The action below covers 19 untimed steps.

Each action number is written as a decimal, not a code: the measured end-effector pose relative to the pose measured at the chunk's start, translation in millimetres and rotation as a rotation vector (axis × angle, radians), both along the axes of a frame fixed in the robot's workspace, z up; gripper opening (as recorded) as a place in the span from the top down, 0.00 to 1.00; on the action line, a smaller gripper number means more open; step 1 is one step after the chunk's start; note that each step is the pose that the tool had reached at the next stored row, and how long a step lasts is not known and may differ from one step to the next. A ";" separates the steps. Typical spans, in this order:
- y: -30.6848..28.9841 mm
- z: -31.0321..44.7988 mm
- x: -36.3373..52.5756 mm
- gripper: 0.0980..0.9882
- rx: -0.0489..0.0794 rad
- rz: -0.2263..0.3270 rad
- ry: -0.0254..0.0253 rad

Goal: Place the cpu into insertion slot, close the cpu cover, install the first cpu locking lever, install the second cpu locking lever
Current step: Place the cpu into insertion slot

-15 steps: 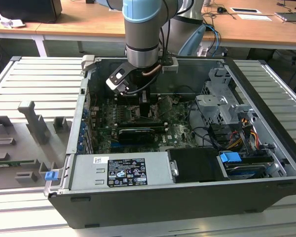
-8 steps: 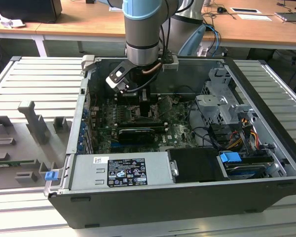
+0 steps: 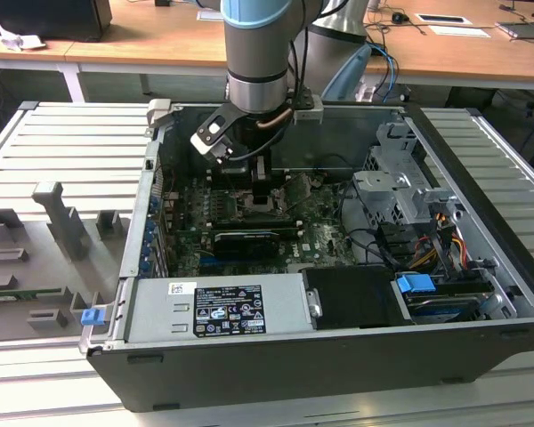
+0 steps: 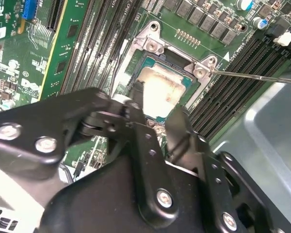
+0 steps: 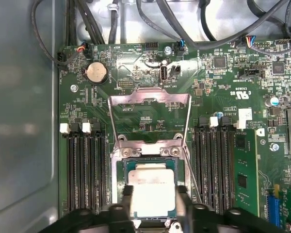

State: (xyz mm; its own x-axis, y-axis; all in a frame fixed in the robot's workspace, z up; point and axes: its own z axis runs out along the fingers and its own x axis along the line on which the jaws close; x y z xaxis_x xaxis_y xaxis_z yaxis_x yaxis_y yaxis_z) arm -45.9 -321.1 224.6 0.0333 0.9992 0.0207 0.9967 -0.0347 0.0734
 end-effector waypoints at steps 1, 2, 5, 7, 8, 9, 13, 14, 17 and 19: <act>0.0 0.1 0.0 0.67 0.000 0.000 0.0000; -0.1 0.3 0.0 0.67 0.000 0.000 0.0001; -0.1 1.1 0.0 0.87 0.000 0.000 0.0003; -0.1 1.8 0.0 0.99 0.000 0.000 0.0002; -0.1 2.3 0.0 0.99 0.000 0.000 0.0002; -0.1 3.0 0.0 0.99 0.000 0.000 0.0002; 0.0 4.1 0.0 0.99 0.000 0.000 0.0001; -0.1 4.4 0.0 0.99 0.000 0.000 0.0002; -0.1 5.7 0.0 0.99 0.000 0.000 0.0003; 0.0 6.8 0.0 0.99 0.000 0.000 0.0001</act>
